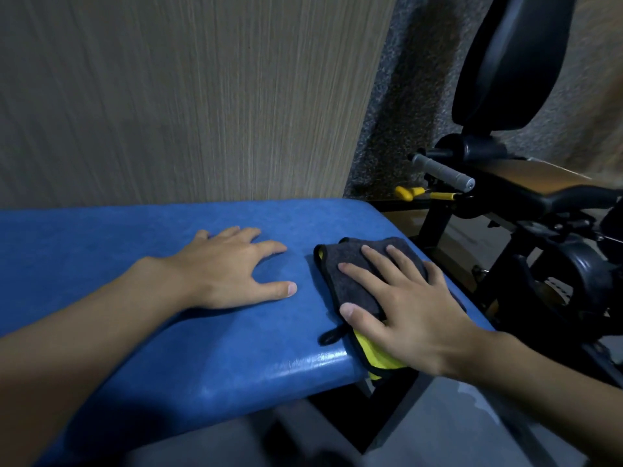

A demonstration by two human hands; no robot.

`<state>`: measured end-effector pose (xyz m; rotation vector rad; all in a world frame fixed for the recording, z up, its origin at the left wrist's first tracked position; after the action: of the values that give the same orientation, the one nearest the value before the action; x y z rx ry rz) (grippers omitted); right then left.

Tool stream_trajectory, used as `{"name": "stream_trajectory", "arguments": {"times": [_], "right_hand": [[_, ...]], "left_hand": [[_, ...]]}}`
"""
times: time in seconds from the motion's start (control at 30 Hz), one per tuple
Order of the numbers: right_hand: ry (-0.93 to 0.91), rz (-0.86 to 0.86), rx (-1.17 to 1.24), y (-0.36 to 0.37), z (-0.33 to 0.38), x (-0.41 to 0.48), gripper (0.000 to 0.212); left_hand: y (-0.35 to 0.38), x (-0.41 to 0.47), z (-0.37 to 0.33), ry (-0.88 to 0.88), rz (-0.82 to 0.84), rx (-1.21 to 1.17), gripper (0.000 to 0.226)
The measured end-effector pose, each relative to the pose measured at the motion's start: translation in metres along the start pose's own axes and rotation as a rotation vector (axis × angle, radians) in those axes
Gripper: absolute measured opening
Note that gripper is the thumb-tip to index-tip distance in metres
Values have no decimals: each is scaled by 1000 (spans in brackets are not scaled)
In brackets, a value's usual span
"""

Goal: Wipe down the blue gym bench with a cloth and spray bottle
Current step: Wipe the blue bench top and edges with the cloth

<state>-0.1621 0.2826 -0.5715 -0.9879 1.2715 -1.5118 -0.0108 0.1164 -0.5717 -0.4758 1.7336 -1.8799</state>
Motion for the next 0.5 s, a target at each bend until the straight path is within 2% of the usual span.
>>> {"name": "stream_trajectory", "arguments": {"times": [0.2,0.33,0.5], "right_hand": [[25,-23,8,0,1,70,81],[41,-57,-15,3,-3,150,63],[95,-52,-9,5,0,212,65]], "left_hand": [[2,2,7,-13,-30,-41,108],[5,0,11,-34,-35,-11,106],[6,3,11,-29,-13,-25,107]]}}
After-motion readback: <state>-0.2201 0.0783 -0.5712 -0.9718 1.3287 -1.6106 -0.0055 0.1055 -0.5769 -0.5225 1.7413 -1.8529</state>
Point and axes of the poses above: each hand's wrist, its own x-axis towards the middle knuckle, its own y-axis out of the palm, z = x × y, the point moved 7 cm from there along x, towards the middle knuckle, and after that the axes turned 8 degrees about x, right-handed, at the moved point
